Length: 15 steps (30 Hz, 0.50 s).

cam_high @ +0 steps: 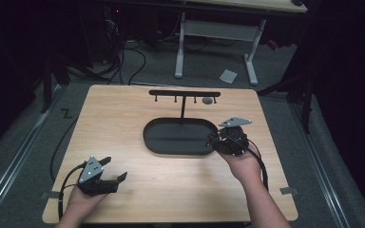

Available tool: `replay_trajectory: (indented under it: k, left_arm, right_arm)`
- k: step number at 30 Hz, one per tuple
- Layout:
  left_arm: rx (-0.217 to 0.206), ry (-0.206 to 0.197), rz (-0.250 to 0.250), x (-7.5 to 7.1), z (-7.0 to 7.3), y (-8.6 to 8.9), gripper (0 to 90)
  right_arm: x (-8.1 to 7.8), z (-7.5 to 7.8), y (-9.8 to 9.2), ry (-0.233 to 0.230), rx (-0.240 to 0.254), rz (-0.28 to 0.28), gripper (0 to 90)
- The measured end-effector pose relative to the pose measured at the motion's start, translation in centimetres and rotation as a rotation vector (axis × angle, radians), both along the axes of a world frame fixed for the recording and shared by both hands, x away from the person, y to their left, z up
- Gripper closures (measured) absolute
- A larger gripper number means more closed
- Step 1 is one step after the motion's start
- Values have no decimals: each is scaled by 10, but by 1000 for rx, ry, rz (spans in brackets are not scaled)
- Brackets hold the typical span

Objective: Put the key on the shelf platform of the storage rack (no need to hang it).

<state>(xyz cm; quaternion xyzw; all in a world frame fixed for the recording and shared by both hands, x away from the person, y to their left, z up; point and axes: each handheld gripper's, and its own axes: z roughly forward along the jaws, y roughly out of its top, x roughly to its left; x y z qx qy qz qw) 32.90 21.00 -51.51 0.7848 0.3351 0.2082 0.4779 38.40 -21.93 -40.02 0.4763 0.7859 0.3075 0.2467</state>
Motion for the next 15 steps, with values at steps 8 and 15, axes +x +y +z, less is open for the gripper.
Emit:
replay_trajectory:
  k: [8, 15]
  left_arm:
    - [-2, 0, -1, 0, 0, 0, 162]
    - [-7, -2, 0, 0, 0, 0, 162]
  right_arm:
    - [9, -13, 7, 44, -27, 0, 487]
    - [13, -23, 7, 63, -40, -4, 487]
